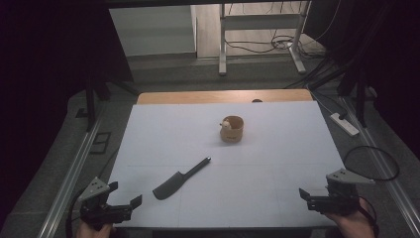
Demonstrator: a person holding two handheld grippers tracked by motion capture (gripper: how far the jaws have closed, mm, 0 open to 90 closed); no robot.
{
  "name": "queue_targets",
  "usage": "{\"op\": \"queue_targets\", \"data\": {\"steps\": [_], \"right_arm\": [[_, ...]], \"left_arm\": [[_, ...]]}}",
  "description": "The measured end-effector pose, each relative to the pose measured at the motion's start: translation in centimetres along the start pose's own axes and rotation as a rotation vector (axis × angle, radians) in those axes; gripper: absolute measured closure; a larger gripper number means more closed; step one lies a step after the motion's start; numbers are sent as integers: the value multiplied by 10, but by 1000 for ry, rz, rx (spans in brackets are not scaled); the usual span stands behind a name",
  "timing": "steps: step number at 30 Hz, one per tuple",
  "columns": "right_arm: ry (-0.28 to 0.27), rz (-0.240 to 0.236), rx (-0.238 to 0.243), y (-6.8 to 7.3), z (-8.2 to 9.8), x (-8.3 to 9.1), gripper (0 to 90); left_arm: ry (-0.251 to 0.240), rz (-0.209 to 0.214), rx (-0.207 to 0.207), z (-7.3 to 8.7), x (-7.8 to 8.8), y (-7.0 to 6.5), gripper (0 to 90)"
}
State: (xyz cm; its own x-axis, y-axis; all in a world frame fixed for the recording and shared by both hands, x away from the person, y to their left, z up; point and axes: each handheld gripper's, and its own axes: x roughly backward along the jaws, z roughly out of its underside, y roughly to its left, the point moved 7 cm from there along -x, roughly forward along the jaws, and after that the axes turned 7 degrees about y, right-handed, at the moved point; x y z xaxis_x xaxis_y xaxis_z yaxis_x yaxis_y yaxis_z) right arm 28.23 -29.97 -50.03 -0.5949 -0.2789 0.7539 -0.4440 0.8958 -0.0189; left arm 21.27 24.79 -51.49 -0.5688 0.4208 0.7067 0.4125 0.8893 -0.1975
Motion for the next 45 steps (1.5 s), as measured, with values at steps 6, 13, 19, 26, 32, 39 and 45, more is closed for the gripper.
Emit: {"op": "queue_targets", "data": {"steps": [6, 13, 19, 26, 32, 39, 45], "right_arm": [[-3, -2, 17, 1, 0, 1, 0], [6, -8, 22, 2, 0, -1, 0], [7, -9, 22, 2, 0, -1, 0], [10, -11, 23, 3, 0, -1, 0], [15, -12, 31, 3, 1, -2, 0], [16, -13, 34, 4, 0, -2, 0], [14, -12, 34, 3, 0, -2, 0]], "left_arm": [[5, 2, -2, 0, -1, 0, 0], [6, 3, 7, 0, -1, 1, 0], [14, 3, 8, 0, -1, 1, 0], [24, 5, 5, 0, -2, 1, 0], [9, -1, -6, -3, -1, 1, 0], [11, 5, -30, -7, -3, -1, 0], [28, 10, -55, -10, -9, -5, 0]]}}
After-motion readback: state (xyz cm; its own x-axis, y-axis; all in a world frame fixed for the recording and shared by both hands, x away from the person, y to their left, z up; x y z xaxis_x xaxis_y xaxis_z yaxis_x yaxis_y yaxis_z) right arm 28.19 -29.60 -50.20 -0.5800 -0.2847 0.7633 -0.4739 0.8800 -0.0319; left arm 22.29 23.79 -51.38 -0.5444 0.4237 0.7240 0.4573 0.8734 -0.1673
